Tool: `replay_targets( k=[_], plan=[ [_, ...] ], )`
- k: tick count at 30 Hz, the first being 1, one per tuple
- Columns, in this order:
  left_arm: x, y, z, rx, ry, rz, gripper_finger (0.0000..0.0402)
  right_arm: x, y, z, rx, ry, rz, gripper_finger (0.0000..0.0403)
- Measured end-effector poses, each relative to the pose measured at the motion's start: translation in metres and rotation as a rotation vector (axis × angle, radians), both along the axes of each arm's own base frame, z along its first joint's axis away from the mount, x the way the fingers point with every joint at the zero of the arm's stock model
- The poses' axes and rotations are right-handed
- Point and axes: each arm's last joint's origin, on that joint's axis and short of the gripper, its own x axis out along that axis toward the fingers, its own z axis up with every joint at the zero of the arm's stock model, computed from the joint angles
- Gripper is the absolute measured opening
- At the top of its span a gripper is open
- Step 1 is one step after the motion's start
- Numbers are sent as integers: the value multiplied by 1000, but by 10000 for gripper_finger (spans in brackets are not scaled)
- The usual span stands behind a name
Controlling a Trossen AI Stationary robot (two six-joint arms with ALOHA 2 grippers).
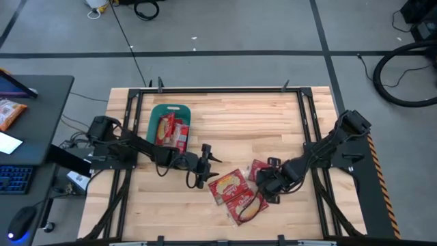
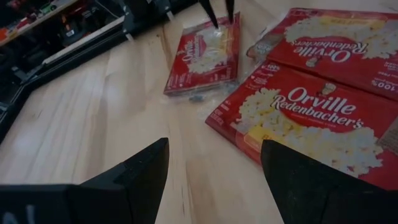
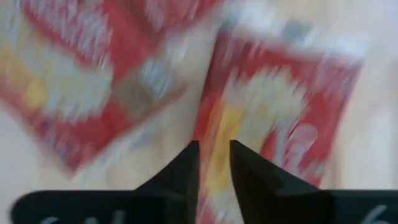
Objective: Sort popcorn bags into baskets
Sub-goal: Put the red popcorn bag into the green bin
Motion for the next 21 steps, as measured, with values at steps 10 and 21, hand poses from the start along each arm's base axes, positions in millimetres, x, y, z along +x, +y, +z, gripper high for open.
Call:
replay_targets(
  k=[10,21],
  plan=[
    [-1,0,-1,3,14,0,259,-47,19,-5,-103,282,28,161],
    [-1,0,-1,5,15,0,259,-78,41,-31,-349,310,108,162]
  ],
)
